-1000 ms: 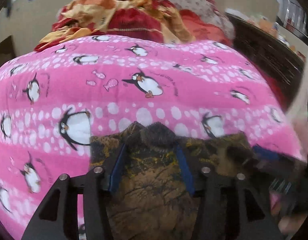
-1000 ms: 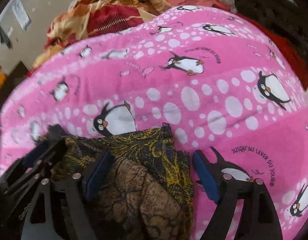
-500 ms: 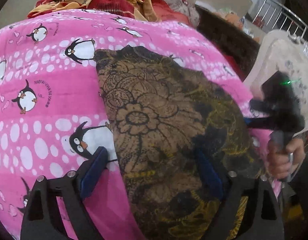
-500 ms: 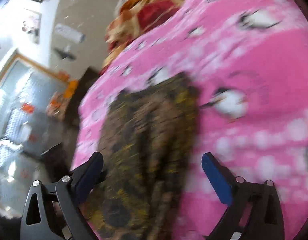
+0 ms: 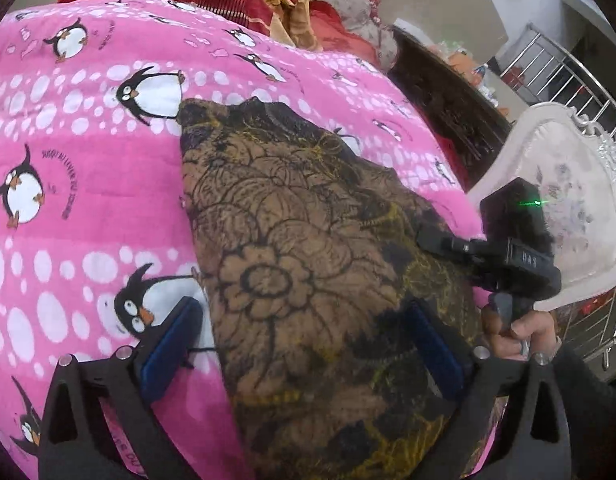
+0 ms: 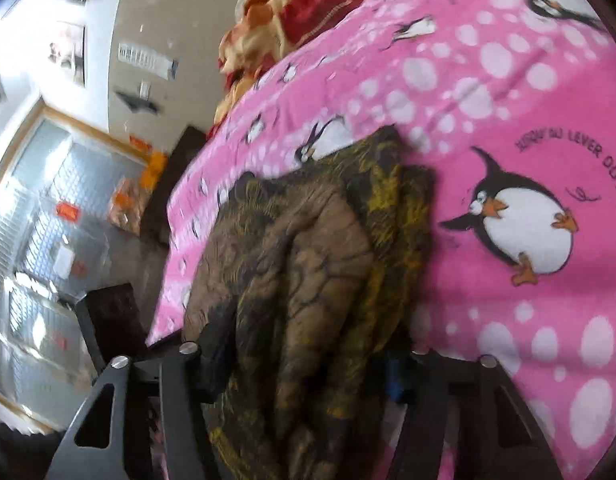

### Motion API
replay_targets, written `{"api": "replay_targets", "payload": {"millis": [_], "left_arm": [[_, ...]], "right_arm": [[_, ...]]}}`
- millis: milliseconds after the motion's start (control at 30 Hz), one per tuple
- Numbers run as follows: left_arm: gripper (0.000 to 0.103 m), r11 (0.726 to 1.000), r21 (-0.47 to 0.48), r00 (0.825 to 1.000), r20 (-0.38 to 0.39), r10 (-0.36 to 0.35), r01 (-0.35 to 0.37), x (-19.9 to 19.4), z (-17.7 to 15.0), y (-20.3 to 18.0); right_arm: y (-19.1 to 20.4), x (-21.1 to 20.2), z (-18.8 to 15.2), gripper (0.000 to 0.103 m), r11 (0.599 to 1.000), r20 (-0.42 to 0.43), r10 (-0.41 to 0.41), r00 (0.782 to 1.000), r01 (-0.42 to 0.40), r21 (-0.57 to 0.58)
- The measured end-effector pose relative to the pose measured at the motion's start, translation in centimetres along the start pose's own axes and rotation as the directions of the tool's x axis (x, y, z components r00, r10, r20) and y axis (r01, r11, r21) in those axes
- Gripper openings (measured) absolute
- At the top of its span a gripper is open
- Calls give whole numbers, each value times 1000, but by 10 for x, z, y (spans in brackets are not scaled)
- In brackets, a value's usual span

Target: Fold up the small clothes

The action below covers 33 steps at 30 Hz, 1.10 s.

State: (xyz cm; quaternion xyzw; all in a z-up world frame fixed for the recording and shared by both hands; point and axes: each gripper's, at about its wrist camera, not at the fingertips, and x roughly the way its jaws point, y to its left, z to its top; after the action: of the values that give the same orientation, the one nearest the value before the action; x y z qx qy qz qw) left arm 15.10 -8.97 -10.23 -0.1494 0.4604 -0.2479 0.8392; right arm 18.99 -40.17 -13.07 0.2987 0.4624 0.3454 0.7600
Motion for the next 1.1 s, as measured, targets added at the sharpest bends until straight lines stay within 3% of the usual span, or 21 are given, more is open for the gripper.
{"api": "replay_targets", "payload": {"millis": [33, 67, 100, 167, 200, 267, 300, 533, 767, 933, 1033, 1100], "left_arm": [[100, 1000, 3, 1000, 0, -10, 10, -1, -1, -2], [84, 1000, 5, 1000, 6, -27, 27, -4, -2, -2], [55, 1000, 9, 1000, 16, -22, 22, -5, -4, -3], [35, 1000, -20, 999, 37, 6, -5, -4, -6, 1], [26, 999, -47, 999, 48, -2, 5, -5, -7, 4], [21, 998, -61, 998, 67, 14, -10, -11, -7, 3], [21, 999, -38, 996, 80, 30, -27, -16, -7, -3], [20, 999, 12, 992, 122, 34, -36, -51, 9, 8], [20, 991, -27, 979, 156, 133, -131, -109, 23, 78], [21, 984, -79, 974, 150, 172, -162, -134, 10, 124], [39, 980, -71, 974, 116, 194, -187, -122, 5, 135], [45, 979, -93, 976, 110, 189, -179, -118, 9, 137]], "right_arm": [[2, 0, -2, 57, 1000, -2, -13, 1000, 13, -26], [1, 1, -1, 57, 1000, 2, -13, 1000, 13, -26], [1, -1, -2, 55, 999, 12, -19, 1000, 19, -25], [8, 6, -4, 53, 997, 28, -56, 998, 57, -55], [12, 7, -5, 54, 997, 26, -57, 998, 59, -59], [19, 10, -7, 34, 999, -2, -9, 1000, 9, -43], [23, 10, -9, 28, 998, -7, -17, 1000, 17, -61], [32, 22, -5, 28, 999, -2, -17, 1000, 18, 31], [84, 104, 8, 28, 998, -63, 60, 996, -59, 22], [112, 156, 6, 29, 994, -122, 104, 987, -105, 2], [104, 158, 2, 31, 995, -105, 94, 990, -92, 31], [104, 151, 2, 35, 995, -108, 86, 991, -80, 57]]}}
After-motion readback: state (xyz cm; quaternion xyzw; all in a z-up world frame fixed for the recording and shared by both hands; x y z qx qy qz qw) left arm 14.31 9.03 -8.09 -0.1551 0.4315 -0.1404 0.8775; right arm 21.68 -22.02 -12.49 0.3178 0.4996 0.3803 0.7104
